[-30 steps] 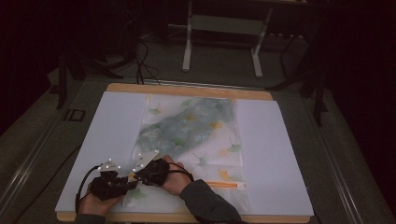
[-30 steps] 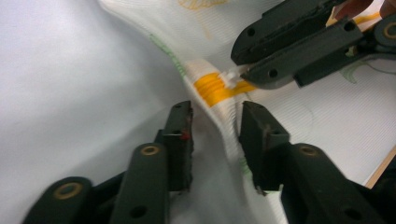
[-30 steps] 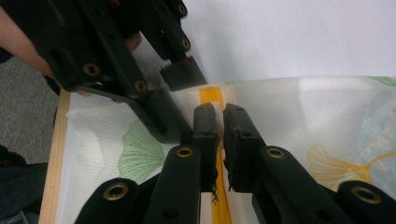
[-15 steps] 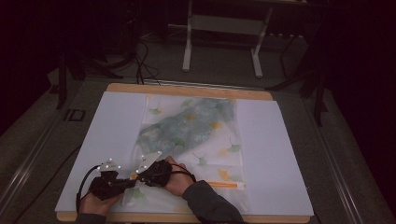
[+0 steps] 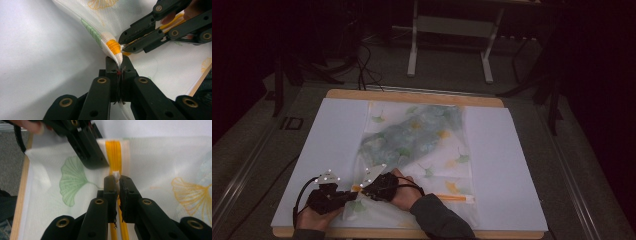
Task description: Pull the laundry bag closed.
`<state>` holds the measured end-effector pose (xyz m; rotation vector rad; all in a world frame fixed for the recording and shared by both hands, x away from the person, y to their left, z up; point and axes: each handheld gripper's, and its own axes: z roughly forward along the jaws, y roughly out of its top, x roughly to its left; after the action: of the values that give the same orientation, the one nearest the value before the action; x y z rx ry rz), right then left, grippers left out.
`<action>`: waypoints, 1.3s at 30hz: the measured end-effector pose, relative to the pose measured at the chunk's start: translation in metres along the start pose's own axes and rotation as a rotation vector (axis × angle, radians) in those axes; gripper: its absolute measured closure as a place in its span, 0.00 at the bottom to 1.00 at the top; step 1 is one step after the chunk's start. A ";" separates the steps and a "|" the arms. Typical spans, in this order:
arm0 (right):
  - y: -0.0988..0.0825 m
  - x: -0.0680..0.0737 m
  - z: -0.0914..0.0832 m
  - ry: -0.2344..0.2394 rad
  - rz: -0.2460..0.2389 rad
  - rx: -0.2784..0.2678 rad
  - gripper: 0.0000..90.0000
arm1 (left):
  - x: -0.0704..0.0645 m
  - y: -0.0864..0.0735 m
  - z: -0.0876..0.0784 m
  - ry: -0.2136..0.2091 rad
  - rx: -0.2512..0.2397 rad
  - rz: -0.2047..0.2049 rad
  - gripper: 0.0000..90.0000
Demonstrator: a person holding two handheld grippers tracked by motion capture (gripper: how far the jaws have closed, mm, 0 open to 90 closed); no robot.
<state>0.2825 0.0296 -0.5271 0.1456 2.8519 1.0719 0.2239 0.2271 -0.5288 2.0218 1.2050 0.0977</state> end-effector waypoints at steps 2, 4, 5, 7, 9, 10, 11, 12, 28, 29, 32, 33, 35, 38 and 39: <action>-0.003 0.000 0.000 -0.003 -0.003 0.014 0.94 | 0.001 0.000 -0.001 -0.001 -0.005 -0.003 0.98; -0.007 -0.001 0.000 -0.007 -0.003 0.028 0.94 | 0.001 -0.001 -0.002 -0.002 -0.006 -0.005 0.98; -0.008 -0.001 -0.002 -0.009 -0.001 0.033 0.94 | 0.001 -0.001 -0.002 0.000 -0.008 -0.006 0.98; -0.011 -0.001 -0.005 -0.013 -0.001 0.043 0.94 | 0.001 -0.001 -0.002 0.001 -0.013 -0.004 0.98; -0.013 -0.001 -0.008 -0.014 -0.006 0.060 0.94 | 0.002 -0.001 -0.003 0.001 -0.016 -0.005 0.98; -0.014 -0.001 -0.010 -0.011 -0.004 0.067 0.94 | 0.002 -0.001 -0.003 -0.001 -0.019 -0.008 0.98; -0.015 -0.002 -0.012 -0.010 -0.001 0.075 0.94 | 0.002 -0.001 -0.003 -0.001 -0.020 -0.008 0.98; -0.016 -0.002 -0.013 -0.012 -0.004 0.083 0.94 | 0.002 -0.001 -0.003 -0.001 -0.021 -0.007 0.98; -0.035 -0.003 -0.035 -0.037 0.001 0.141 0.94 | 0.003 -0.003 -0.004 0.000 -0.019 -0.009 0.98; -0.036 -0.003 -0.036 -0.039 0.001 0.145 0.94 | 0.003 -0.003 -0.004 0.001 -0.019 -0.009 0.98; -0.039 -0.004 -0.040 -0.045 -0.001 0.156 0.94 | 0.003 -0.003 -0.004 0.002 -0.019 -0.009 0.98; -0.040 -0.004 -0.041 -0.046 0.000 0.161 0.94 | 0.003 -0.003 -0.004 0.002 -0.018 -0.009 0.98; -0.040 -0.004 -0.042 -0.046 0.001 0.164 0.94 | 0.003 -0.003 -0.004 0.000 -0.016 -0.008 0.98; -0.043 -0.005 -0.045 -0.049 -0.005 0.170 0.94 | 0.003 -0.003 -0.004 0.001 -0.015 -0.008 0.98; -0.043 -0.005 -0.045 -0.049 -0.007 0.173 0.94 | 0.003 -0.003 -0.004 0.001 -0.016 -0.009 0.98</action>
<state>0.2795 -0.0327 -0.5216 0.1710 2.8949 0.8079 0.2220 0.2330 -0.5285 2.0028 1.2101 0.1038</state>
